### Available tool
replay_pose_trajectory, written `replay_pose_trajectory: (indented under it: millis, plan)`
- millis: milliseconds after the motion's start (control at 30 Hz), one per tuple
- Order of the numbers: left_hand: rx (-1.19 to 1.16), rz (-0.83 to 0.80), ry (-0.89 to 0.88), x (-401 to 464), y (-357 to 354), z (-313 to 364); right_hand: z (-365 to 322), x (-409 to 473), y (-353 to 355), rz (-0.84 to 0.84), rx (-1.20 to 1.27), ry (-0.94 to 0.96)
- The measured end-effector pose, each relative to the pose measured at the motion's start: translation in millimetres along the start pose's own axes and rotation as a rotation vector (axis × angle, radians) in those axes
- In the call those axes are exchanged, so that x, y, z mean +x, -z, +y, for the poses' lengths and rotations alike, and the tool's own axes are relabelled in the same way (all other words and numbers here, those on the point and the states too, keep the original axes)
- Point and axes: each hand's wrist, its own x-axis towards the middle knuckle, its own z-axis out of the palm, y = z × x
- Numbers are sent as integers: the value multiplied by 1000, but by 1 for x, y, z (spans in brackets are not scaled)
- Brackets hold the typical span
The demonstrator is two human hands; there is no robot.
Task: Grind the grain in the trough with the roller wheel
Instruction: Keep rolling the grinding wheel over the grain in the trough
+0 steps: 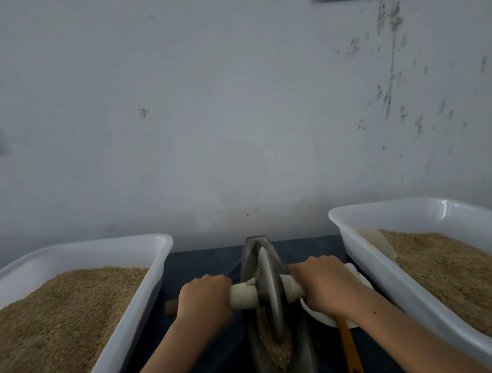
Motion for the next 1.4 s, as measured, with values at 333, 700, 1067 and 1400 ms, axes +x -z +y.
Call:
replay_pose_trajectory:
  millis: [333, 700, 1067, 1400]
  plan:
    - [-13, 15, 49, 19, -1, 0, 0, 23, -1, -63, -49, -89]
    - [36, 7, 8, 11, 2, 2, 0, 5, -12, 52, -4, -52]
    - [27, -16, 48, 21, 3, 2, 1, 18, -10, 30, -25, -95]
    - [53, 20, 43, 14, 4, 5, 3, 14, -13, 85, -13, -51]
